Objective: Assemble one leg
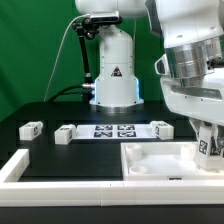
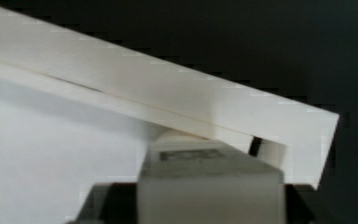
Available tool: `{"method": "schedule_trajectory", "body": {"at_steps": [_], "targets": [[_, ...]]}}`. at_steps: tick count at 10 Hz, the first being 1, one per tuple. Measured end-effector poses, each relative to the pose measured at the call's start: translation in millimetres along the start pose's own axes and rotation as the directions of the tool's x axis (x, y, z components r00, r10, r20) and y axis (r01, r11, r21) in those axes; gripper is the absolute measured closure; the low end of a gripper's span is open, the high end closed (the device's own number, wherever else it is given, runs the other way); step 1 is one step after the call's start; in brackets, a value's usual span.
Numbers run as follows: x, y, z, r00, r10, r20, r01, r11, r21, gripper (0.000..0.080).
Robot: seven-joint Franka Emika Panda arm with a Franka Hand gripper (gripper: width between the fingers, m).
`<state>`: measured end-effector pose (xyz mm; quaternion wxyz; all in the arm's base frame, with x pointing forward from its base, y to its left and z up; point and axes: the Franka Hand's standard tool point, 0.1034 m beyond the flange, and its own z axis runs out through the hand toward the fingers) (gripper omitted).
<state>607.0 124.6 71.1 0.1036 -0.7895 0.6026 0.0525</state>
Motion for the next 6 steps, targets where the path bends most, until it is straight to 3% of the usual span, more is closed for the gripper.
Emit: {"method": "schedule_trajectory", "body": {"at_steps": [3, 4, 5, 6], "targets": [[-1.9, -0.1, 0.5, 1.0, 0.017, 0.011, -0.016, 1.0, -0.005, 0.0455], [-1.6, 0.0, 0.5, 0.999, -0.033, 0.011, 0.033, 0.999, -0.005, 0.0261], [-0.8, 0.0, 0.0, 0.997, -0.081, 0.013, 0.081, 0.997, -0.006, 0.0261], [-1.0, -0.2, -0.6, 0.981, -0.193, 0.014, 0.193, 0.981, -0.011, 0.0174]]}}
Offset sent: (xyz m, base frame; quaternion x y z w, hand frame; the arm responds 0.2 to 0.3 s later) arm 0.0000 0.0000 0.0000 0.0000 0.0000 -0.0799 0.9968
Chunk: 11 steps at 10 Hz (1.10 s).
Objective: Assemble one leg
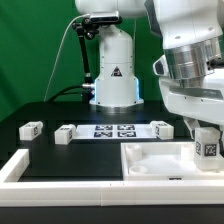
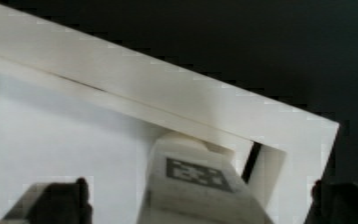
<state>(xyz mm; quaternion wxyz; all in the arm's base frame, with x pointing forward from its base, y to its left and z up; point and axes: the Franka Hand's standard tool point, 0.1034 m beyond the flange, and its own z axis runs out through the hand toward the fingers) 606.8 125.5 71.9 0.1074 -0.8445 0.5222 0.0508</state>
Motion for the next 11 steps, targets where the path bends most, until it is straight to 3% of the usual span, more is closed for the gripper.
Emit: {"method": "schedule_trajectory", "body": {"at_steps": [3, 6, 9, 10, 11], "targets": [[0.2, -2.1, -0.6, 0.915, -0.403, -0.008, 0.403, 0.915, -0.018, 0.0151], [4.7, -8.8, -3.4, 0.693, -0.72, -0.029, 0.717, 0.693, -0.074, 0.015], [-0.1, -9.8, -3.8, 0.52, -0.854, -0.021, 0.848, 0.519, -0.106, 0.015], [0.1, -9.8, -4.0, 0.42, -0.907, -0.009, 0.901, 0.418, -0.113, 0.015], [0.5, -9.4, -3.6, 0.402, -0.916, -0.006, 0.91, 0.4, -0.112, 0.015]]}}
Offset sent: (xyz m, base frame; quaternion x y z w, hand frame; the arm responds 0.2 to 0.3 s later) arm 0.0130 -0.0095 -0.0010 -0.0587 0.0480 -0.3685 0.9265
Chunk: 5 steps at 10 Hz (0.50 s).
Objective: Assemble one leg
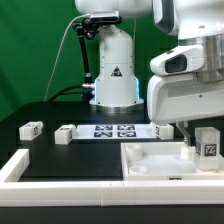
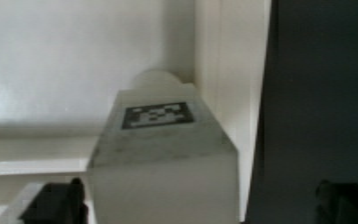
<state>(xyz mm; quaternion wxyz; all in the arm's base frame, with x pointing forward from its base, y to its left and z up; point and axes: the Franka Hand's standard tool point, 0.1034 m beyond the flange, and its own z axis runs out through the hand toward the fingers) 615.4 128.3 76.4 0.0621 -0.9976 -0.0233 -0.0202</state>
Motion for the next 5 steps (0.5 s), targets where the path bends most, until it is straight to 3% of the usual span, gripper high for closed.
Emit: {"method": "schedule_trajectory", "body": {"at_steps": [2, 4, 5], "targets": [[-0.1, -0.4, 0.2, 1.0, 0.003, 0.0, -0.003, 1.0, 0.0, 0.0176], [0.3, 1.7, 0.2, 1.0, 0.003, -0.001, -0.003, 1.0, -0.003, 0.0483], [0.3, 4.8, 0.6, 1.0, 0.007, 0.0, -0.007, 1.0, -0.005, 0.0483]]}}
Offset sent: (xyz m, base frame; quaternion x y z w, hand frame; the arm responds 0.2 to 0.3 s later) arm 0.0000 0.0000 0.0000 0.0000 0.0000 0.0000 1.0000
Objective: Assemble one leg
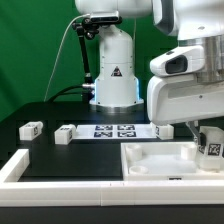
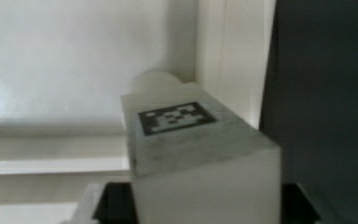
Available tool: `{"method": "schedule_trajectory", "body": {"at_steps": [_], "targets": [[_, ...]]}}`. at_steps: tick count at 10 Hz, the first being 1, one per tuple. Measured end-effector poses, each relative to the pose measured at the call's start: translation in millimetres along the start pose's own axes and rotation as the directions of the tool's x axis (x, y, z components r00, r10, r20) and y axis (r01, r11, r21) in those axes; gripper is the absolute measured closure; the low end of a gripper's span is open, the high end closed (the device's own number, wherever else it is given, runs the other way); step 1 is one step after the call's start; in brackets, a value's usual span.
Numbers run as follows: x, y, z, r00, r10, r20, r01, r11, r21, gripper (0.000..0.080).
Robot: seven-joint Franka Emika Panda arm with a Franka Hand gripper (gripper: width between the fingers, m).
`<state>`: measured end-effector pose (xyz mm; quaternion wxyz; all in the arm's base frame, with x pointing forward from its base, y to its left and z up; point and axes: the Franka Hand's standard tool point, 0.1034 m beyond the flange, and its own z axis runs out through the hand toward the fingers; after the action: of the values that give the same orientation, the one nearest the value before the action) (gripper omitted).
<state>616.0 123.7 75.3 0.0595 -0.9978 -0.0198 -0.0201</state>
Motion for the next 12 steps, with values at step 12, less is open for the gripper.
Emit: {"method": "schedule_trajectory", "body": {"at_steps": [12], "targets": [[-4.7, 6.6, 1.8, 0.444, 0.896, 0.019, -0.895, 0.443, 0.051, 0.0496]]}}
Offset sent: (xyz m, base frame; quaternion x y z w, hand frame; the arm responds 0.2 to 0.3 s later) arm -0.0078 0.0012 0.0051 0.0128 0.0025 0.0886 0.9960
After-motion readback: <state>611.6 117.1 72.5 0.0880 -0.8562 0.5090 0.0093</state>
